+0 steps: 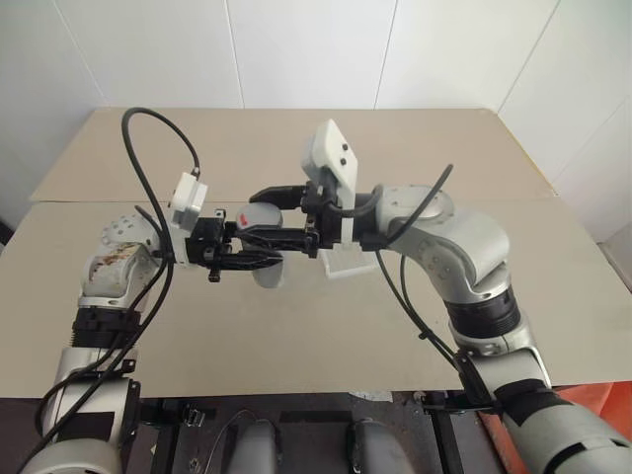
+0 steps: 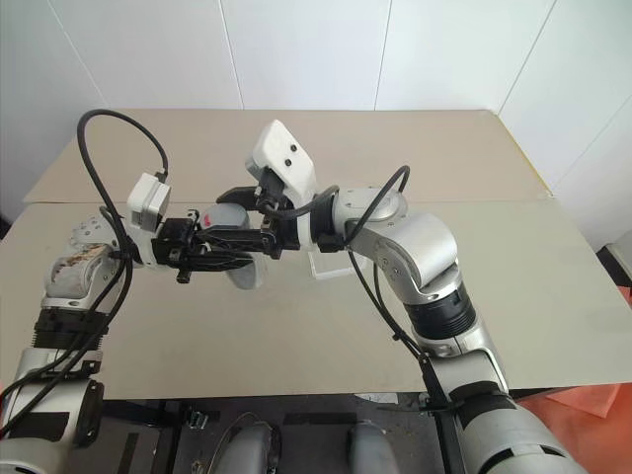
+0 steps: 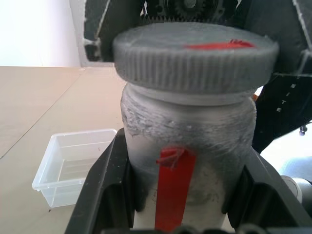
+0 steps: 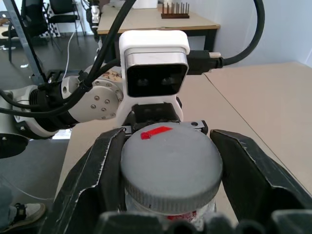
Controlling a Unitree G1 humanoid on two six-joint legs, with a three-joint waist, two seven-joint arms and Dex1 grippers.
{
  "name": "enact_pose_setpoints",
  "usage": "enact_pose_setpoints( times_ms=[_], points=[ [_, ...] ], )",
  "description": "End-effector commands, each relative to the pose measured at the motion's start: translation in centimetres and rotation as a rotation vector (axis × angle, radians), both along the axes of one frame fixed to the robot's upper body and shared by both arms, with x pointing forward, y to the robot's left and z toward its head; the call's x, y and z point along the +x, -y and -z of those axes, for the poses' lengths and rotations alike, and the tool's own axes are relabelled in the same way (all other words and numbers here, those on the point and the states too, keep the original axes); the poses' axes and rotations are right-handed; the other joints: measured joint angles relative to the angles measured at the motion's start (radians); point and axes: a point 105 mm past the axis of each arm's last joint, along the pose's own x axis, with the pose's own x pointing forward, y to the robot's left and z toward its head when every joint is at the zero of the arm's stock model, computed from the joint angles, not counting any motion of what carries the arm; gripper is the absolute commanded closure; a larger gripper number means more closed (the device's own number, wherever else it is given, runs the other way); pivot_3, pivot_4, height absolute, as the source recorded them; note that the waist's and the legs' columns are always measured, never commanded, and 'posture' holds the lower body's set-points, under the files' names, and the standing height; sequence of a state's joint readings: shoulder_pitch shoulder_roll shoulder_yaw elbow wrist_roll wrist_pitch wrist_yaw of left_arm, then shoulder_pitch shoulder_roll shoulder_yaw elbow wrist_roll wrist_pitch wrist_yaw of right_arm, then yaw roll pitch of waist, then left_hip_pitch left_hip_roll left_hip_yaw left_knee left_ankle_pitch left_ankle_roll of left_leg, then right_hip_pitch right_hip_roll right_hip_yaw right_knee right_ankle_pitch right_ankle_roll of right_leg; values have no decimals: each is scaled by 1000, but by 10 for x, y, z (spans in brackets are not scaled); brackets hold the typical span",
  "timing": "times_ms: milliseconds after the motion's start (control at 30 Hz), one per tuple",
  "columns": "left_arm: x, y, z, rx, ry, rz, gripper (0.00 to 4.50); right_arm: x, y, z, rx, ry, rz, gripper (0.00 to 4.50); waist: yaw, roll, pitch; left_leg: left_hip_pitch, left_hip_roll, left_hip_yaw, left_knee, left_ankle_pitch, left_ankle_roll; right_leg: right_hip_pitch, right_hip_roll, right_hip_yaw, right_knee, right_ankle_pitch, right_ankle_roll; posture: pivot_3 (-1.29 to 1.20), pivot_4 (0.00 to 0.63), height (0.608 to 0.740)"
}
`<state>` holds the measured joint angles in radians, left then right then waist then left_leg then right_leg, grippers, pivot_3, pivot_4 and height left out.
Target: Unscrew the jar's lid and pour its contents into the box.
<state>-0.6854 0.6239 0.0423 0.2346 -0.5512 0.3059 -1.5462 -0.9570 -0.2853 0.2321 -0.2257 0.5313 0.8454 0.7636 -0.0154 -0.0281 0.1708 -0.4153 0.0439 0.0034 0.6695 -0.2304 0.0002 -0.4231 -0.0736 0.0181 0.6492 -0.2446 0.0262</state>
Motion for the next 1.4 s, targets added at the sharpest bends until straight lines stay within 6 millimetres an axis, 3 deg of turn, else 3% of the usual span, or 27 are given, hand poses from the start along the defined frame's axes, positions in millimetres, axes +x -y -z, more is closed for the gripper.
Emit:
enact_pose_setpoints(
  times_ms=[33, 200, 300, 433, 533, 667, 800, 933, 1033, 1100, 1167, 1233, 1400],
  points=[
    [-5, -1, -7, 3, 43, 15, 2578, -6, -2, -14, 27, 58, -18, 1761, 0, 0, 0, 0, 0, 0, 0, 0, 0, 0, 0, 0, 0, 0, 0, 0, 150, 740],
    [-7, 0, -5, 7, 38, 19, 2578, -3, 3, -21, 56, 50, 0, 1761, 0, 0, 0, 0, 0, 0, 0, 0, 0, 0, 0, 0, 0, 0, 0, 0, 150, 740],
    [-9, 0, -2, 11, 29, 22, 2578, 6, 15, -34, 98, 63, 51, 1761, 0, 0, 0, 0, 0, 0, 0, 0, 0, 0, 0, 0, 0, 0, 0, 0, 150, 740],
    [-9, -1, 3, 7, 20, 4, 2578, 20, 47, -50, 161, 125, 187, 1761, 3, 0, 0, 0, 0, 0, 0, 0, 0, 0, 0, 0, 0, 0, 0, 0, 150, 740],
    [-5, -3, 1, -16, 32, -36, 2578, 33, 77, -42, 145, 171, 334, 1761, 6, 0, 0, 0, 0, 0, 0, 0, 0, 0, -1, 0, -1, 0, 0, 0, 150, 740],
    [4, -4, -6, -67, 64, -117, 2578, 56, 130, -6, 49, 162, 593, 1761, 6, 0, 0, 0, -1, 0, 0, 0, 0, 1, -1, -1, -1, 0, 0, 0, 150, 740],
    [10, -4, -6, -84, 86, -189, 2578, 73, 183, 52, -84, 73, 845, 1761, 3, 0, 0, 0, -1, 0, 0, 0, 0, 0, -1, 0, -1, 0, 0, 0, 150, 740],
    [15, -1, -4, -85, 102, -240, 2578, 78, 207, 109, -113, -97, 987, 1761, -6, 0, 0, 0, 0, 1, 0, 0, 0, 0, 0, 1, 0, 0, 0, 0, 150, 740],
    [19, 0, -4, -83, 116, -274, 2578, 80, 214, 142, -155, -191, 1058, 1761, -8, 0, 0, 1, 0, 1, 0, 0, 0, 0, 0, 2, 0, 0, 0, 0, 150, 740],
    [20, 0, -5, -86, 126, -288, 2578, 76, 212, 154, -183, -217, 1048, 1047, -4, 0, 0, 1, -1, 1, 0, 0, 0, 1, 0, 2, 0, 0, 0, 0, 150, 740],
    [22, 1, -6, -83, 141, -307, 2578, 71, 208, 151, -189, -210, 1015, 538, -2, 0, 0, 0, -1, 1, 0, 0, 0, 1, 0, 2, -1, 0, 0, 0, 150, 740],
    [26, 3, -7, -56, 186, -339, 2578, 65, 206, 135, -177, -187, 986, 27, 0, 0, 0, 0, -1, 1, 0, 0, 0, 1, -1, 2, -1, 0, 0, 0, 150, 740],
    [48, 23, -9, 141, 506, -466, 2578, 43, 199, 87, -134, -173, 853, 27, 7, 0, 0, 0, -1, 0, 0, 0, 0, 1, -1, 1, -1, 0, 0, 0, 150, 740]
  ],
)
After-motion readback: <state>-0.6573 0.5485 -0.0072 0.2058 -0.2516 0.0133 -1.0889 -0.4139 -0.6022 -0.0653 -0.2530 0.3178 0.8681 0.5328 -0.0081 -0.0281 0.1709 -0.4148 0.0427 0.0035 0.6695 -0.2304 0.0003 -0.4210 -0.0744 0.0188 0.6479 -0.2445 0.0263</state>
